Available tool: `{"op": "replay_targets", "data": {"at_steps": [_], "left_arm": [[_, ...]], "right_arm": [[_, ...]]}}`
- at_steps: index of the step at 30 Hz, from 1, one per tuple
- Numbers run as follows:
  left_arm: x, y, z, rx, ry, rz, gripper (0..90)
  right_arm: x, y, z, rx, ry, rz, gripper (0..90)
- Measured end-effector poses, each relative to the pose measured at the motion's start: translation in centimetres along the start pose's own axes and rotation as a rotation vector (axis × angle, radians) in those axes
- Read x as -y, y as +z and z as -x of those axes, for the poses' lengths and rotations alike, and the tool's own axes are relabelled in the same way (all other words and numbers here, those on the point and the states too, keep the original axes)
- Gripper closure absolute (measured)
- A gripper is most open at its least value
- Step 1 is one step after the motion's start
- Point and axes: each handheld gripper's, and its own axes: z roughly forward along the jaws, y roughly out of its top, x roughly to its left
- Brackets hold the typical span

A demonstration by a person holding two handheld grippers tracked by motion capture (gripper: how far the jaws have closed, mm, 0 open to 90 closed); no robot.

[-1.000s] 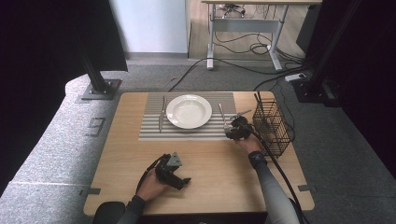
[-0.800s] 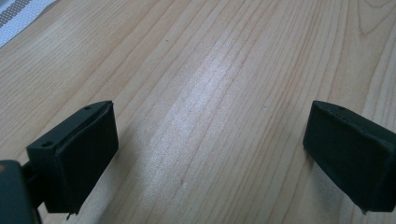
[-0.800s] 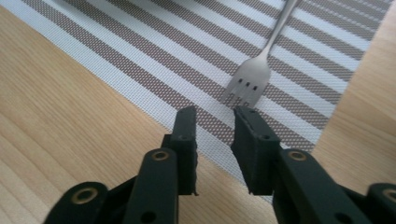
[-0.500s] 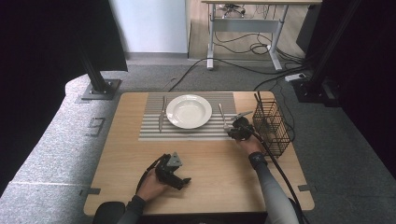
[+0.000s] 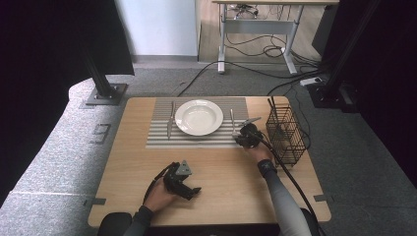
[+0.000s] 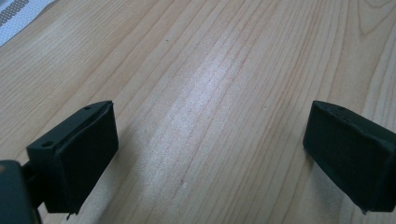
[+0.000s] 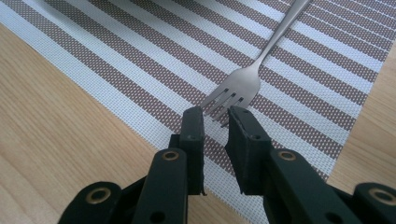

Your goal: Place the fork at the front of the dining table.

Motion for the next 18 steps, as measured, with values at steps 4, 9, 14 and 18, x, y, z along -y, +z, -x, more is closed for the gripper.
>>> {"op": "replay_targets", "data": {"at_steps": [4,9,14,18], "left_arm": [[0.0,0.0,0.0,0.0,0.0,0.0,2.9],[0.0,0.0,0.0,0.001,-0.001,-0.001,2.9],[0.0,0.0,0.0,0.002,-0.001,-0.001,2.9],[0.0,0.0,0.0,0.002,-0.003,-0.002,2.9]], "right_arm": [[0.0,0.4,0.2,-0.003,0.003,0.017,75.2],[-0.3,0.7,0.2,0.0,0.006,0.025,75.2],[-0.8,1.2,0.4,0.004,0.002,0.026,75.1],[-1.1,1.5,0.7,0.001,0.016,0.026,74.9]]}}
